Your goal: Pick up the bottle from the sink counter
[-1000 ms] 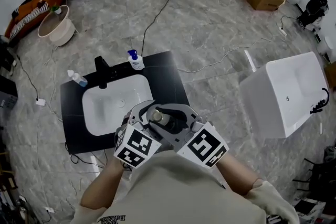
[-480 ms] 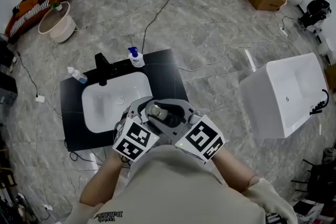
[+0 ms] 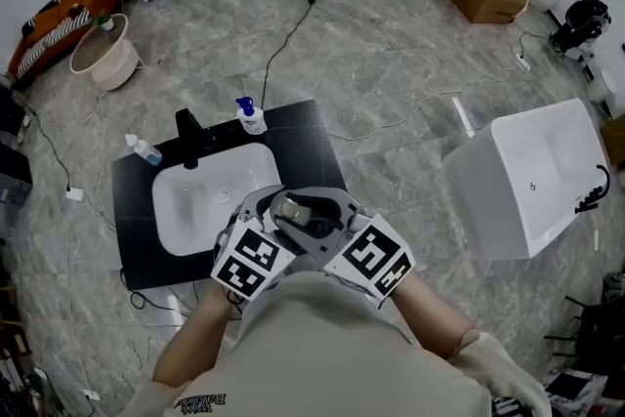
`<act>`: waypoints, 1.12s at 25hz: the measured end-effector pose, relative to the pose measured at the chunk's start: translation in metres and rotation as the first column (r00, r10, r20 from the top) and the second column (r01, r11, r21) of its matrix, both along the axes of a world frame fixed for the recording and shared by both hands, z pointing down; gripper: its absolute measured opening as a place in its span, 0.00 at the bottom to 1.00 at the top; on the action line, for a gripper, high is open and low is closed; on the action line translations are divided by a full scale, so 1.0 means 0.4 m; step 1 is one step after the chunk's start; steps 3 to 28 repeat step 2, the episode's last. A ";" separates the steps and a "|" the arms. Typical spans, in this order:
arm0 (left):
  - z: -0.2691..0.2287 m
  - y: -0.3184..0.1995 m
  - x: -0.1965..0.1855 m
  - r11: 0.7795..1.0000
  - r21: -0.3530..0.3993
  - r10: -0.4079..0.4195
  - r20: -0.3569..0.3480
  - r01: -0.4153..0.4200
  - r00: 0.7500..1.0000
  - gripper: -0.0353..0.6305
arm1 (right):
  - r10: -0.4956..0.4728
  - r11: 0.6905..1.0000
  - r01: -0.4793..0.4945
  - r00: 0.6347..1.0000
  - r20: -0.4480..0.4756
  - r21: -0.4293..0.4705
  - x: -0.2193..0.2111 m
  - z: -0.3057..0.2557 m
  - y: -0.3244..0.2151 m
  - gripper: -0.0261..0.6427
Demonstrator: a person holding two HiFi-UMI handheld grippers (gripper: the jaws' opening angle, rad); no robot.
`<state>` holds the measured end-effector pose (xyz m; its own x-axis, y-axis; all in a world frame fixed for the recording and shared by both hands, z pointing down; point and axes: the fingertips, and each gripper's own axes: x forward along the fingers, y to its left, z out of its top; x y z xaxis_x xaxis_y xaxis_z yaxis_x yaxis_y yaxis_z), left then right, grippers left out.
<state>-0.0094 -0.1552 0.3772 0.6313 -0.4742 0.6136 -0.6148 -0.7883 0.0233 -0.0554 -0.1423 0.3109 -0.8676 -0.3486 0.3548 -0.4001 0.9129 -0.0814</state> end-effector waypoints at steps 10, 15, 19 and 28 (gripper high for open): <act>0.004 0.004 -0.002 1.000 -0.005 0.003 0.002 -0.003 1.000 0.56 | 0.001 1.000 -0.001 1.000 -0.006 -0.005 0.000 0.006 0.003 0.22; 0.004 0.004 -0.002 1.000 -0.005 0.003 0.002 -0.003 1.000 0.56 | 0.001 1.000 -0.001 1.000 -0.006 -0.005 0.000 0.006 0.003 0.22; 0.004 0.004 -0.002 1.000 -0.005 0.003 0.002 -0.003 1.000 0.56 | 0.001 1.000 -0.001 1.000 -0.006 -0.005 0.000 0.006 0.003 0.22; 0.004 0.004 -0.002 1.000 -0.005 0.003 0.002 -0.003 1.000 0.56 | 0.001 1.000 -0.001 1.000 -0.006 -0.005 0.000 0.006 0.003 0.22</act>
